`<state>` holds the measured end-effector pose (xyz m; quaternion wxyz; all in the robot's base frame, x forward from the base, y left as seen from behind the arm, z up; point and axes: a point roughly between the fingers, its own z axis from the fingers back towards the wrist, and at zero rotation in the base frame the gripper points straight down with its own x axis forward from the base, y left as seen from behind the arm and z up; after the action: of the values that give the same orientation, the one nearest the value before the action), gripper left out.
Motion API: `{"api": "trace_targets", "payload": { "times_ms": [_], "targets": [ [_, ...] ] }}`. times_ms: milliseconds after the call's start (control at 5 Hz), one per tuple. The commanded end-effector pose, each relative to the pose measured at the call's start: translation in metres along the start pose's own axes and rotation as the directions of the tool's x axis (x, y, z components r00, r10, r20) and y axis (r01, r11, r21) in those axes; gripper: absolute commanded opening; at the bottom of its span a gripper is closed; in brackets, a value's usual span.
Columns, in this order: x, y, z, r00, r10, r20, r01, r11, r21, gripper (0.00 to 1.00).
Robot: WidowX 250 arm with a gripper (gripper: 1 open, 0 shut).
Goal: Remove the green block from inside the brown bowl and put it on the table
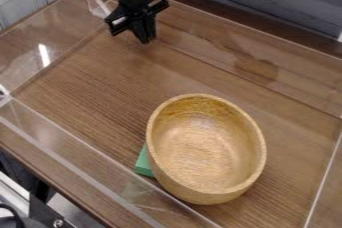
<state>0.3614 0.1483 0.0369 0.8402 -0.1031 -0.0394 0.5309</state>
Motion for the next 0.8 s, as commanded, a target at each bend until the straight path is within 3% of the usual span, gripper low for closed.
{"api": "trace_targets", "payload": {
  "times_ms": [0, 600],
  "targets": [
    [0.005, -0.005, 0.031, 0.998, -0.038, 0.042, 0.040, 0.998, -0.055, 0.00],
    [-0.010, -0.004, 0.051, 0.979, -0.205, -0.007, 0.203, 0.975, -0.091, 0.00]
  ]
}}
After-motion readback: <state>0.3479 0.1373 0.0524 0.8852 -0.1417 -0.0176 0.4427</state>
